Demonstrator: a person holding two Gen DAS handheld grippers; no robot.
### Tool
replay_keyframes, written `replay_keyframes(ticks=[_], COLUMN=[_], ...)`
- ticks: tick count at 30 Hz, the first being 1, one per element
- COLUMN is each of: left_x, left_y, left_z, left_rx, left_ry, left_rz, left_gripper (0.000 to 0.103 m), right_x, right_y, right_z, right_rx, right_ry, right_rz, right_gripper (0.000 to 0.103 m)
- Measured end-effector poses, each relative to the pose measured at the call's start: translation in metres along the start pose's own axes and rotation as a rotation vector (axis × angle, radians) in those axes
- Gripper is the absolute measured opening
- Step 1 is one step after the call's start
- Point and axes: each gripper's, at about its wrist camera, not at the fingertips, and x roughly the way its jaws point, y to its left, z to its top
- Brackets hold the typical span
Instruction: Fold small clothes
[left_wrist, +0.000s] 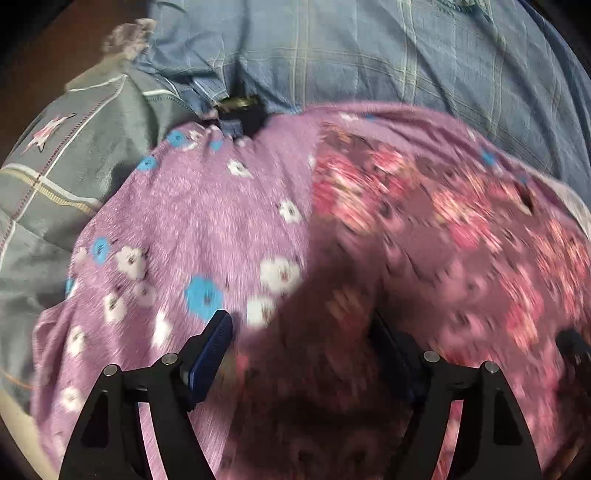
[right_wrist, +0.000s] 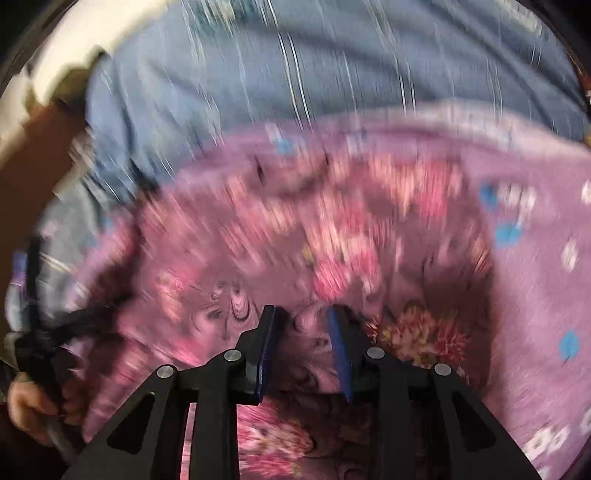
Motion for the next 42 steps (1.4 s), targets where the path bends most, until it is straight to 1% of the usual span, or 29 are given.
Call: replay_keyframes(ticks=[1,2,3,5,6,7,9,10,13,17,20,23,24,28,30,33,36,37,38,40,42], left_x=[-0.009,-0.022,-0.046,-0.078,-0.102,-0.117,-0.141,-0.156,-0.182,-0.219,-0.242,-0.248,-0.249,-0.247,-0.241,-0.236,-0.23,-0.228,-0.225,-0.215,-0.202], left_y=[-0.001,0.002,0.007,0.016,0.021,0.025,0.031,0.036,0.041,0.043,0.048,0.061,0.069,0.101,0.119,0.137,0.15,0.151,0.151,0.152,0.152], left_z=[0.001,-0.001,-0.006,-0.016,-0.029,-0.039,-0.059,-0.072,-0.102,-0.136,-0.162,-0.192,-0.205,-0.238,-0.253,-0.269,-0.276,-0.281,-0.278,-0.285,-0.293], left_rx=[0.017,0.024,0.032,0.054,0.076,0.09,0.105,0.11,0.109,0.114,0.139,0.149,0.143,0.114,0.09,0.051,0.019,0.009,0.012,0.005,-0.004], left_ry=[0.026,0.025,-0.019,-0.091,-0.133,-0.157,-0.188,-0.209,-0.23,-0.252,-0.293,-0.291,-0.283,-0.275,-0.259,-0.228,-0.201,-0.189,-0.18,-0.142,-0.092], left_rz=[-0.017,-0.019,-0.009,0.011,0.028,0.037,0.058,0.072,0.089,0.081,0.069,0.066,0.061,0.07,0.085,0.081,0.047,0.023,0.007,-0.049,-0.082], left_gripper=[0.073,0.07,0.07,0.071,0.072,0.072,0.072,0.072,0.072,0.072,0.072,0.072,0.072,0.072,0.072,0.072,0.072,0.072,0.072,0.072,0.072], right_x=[-0.001,-0.004,-0.012,-0.032,-0.044,-0.055,-0.079,-0.085,-0.108,-0.137,-0.161,-0.184,-0.192,-0.223,-0.233,-0.24,-0.242,-0.241,-0.239,-0.235,-0.229], right_y=[0.004,0.007,0.006,-0.001,-0.004,-0.005,-0.009,-0.012,-0.017,-0.018,-0.022,-0.027,-0.03,-0.041,-0.045,-0.051,-0.055,-0.057,-0.057,-0.059,-0.06], right_z=[0.001,0.003,0.003,0.0,-0.003,-0.005,-0.011,-0.012,-0.023,-0.041,-0.057,-0.074,-0.08,-0.108,-0.121,-0.14,-0.158,-0.163,-0.167,-0.175,-0.186], right_rx=[-0.016,-0.019,0.003,0.056,0.074,0.083,0.092,0.096,0.115,0.075,0.091,0.087,0.08,0.074,0.074,0.082,0.101,0.112,0.121,0.142,0.172], right_ry=[0.02,0.034,0.015,-0.03,-0.057,-0.082,-0.127,-0.134,-0.14,-0.15,-0.157,-0.159,-0.159,-0.163,-0.164,-0.148,-0.118,-0.1,-0.087,-0.059,-0.014], right_rz=[-0.013,-0.013,0.012,0.055,0.057,0.055,0.051,0.05,0.065,0.043,0.058,0.066,0.065,0.057,0.047,0.04,0.061,0.073,0.08,0.087,0.104], right_gripper=[0.032,0.033,0.032,0.032,0.032,0.032,0.032,0.033,0.033,0.034,0.037,0.04,0.041,0.049,0.049,0.049,0.051,0.053,0.053,0.054,0.055])
